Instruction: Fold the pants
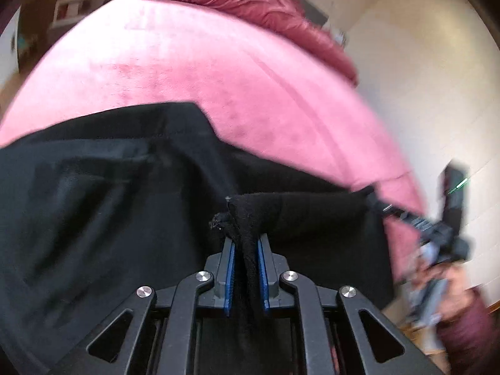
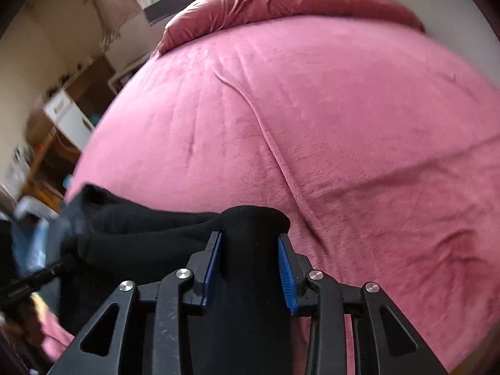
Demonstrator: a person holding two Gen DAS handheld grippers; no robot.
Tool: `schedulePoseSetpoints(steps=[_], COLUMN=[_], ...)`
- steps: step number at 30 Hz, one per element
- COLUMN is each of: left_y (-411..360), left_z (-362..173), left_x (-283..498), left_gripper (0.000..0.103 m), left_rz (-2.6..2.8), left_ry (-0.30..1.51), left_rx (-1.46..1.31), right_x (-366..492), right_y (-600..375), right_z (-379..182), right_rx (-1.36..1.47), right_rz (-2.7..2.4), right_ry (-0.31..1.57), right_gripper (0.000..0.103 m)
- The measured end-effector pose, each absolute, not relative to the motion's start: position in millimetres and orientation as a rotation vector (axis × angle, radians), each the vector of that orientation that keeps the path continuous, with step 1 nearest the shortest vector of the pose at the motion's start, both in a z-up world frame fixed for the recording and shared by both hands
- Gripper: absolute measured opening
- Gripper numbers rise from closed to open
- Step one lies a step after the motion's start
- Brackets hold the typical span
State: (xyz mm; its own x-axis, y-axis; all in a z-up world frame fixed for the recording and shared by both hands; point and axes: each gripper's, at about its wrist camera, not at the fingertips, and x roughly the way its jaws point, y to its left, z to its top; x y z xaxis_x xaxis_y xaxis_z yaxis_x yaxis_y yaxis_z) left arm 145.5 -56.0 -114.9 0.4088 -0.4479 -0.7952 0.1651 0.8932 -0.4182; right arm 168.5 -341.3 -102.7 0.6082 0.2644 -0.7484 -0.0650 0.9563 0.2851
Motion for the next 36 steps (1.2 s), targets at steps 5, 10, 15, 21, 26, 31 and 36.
schedulePoseSetpoints(steps=[5, 10, 15, 21, 26, 31, 36], left_y=[-62, -44, -24, -12, 11, 22, 34], left_z=[-119, -102, -83, -82, -70, -74, -80], left_x=[152, 142, 124, 92, 63, 54, 48], left_gripper=[0.029, 0.033, 0.034, 0.034, 0.035, 0.035, 0.035], left_rz=[-0.296, -0.241, -0.157, -0.099, -0.068, -0.05, -0.02], left_ry=[1.11, 1.088, 1.042, 1.024, 1.016, 1.028, 1.047], left_rx=[-0.241, -0.246, -0.227, -0.262, -0.277, -0.314, -0.331], right_x=[175, 167, 148, 124, 108, 98, 93], right_y=[-336, -344, -339, -314, -263, -208, -161], right_z=[-104, -101, -87, -69, -69, -75, -83], right_rx=[0.234, 0.285, 0.261, 0.208, 0.134, 0.05, -0.032], right_rz=[0.159, 0.146, 0.085, 0.115, 0.254, 0.417, 0.529], right_ry=[0.912, 0.902, 0.86, 0.819, 0.843, 0.881, 0.909], right_gripper=[0.042, 0.057, 0.064, 0.065, 0.065, 0.065, 0.063])
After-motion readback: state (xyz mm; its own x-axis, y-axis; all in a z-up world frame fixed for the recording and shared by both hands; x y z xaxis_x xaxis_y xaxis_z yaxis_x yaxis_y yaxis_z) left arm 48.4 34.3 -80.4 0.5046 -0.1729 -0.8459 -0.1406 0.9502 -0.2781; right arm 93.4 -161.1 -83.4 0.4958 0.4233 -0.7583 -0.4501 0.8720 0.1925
